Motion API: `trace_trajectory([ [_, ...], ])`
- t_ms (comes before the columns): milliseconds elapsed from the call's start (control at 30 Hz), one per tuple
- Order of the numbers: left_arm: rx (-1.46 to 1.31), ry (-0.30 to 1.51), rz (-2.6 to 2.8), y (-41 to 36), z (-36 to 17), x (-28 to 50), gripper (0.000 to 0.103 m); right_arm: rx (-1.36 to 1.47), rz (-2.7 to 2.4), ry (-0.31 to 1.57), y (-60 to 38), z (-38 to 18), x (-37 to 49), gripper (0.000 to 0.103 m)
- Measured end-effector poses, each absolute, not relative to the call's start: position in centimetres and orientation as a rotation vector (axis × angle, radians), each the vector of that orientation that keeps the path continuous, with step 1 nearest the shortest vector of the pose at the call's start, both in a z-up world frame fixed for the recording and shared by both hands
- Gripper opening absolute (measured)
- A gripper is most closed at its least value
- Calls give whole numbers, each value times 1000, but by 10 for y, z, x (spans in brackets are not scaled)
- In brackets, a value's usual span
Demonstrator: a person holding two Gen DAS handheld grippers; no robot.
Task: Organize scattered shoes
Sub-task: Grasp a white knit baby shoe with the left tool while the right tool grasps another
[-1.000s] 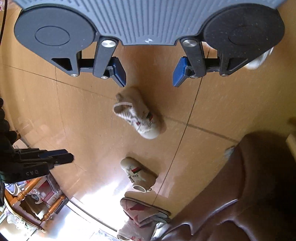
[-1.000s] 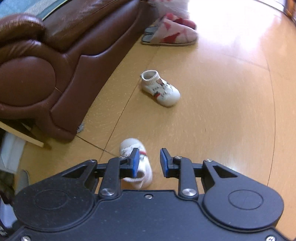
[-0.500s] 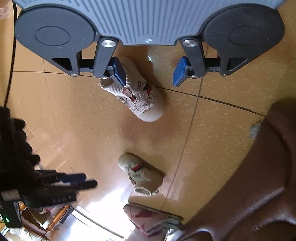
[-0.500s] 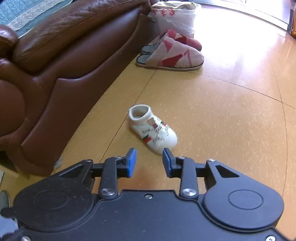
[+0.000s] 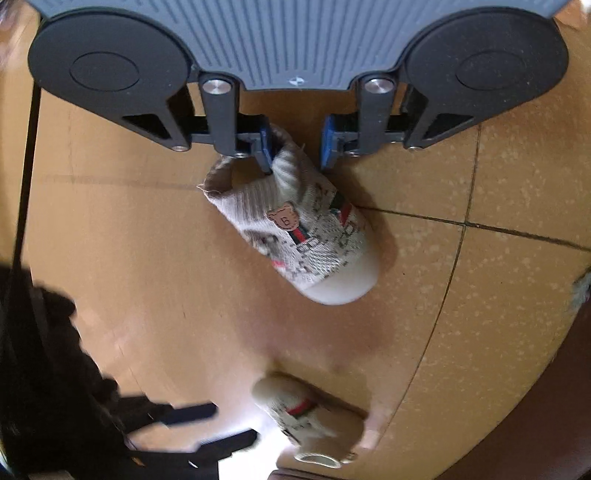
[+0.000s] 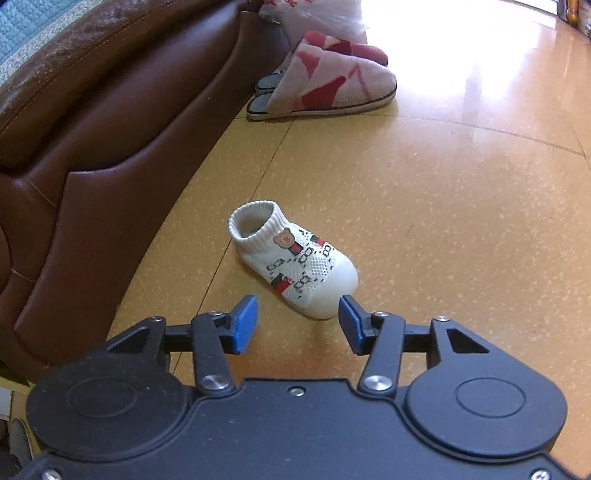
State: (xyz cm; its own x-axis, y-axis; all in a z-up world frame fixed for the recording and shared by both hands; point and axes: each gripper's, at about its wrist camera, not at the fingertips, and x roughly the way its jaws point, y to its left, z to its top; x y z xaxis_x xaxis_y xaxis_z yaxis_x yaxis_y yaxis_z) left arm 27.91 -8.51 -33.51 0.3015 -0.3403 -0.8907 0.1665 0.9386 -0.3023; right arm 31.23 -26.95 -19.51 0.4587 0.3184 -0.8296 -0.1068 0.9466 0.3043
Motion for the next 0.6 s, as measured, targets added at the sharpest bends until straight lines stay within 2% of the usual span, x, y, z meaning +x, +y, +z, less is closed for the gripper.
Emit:
trace_trajectory([
  [100, 14, 1158, -287, -69, -323, 275, 16, 231, 272, 1066, -270, -198, 316, 52],
  [267, 51, 1029, -182, -32, -295, 278, 16, 286, 256, 1055, -274, -202, 321, 53],
  [433, -190, 997, -52, -6, -283, 272, 16, 299, 257, 1055, -269, -204, 324, 54],
  [600, -543, 1039, 108, 11, -301, 246, 16, 290, 272, 1048, -262, -208, 332, 54],
])
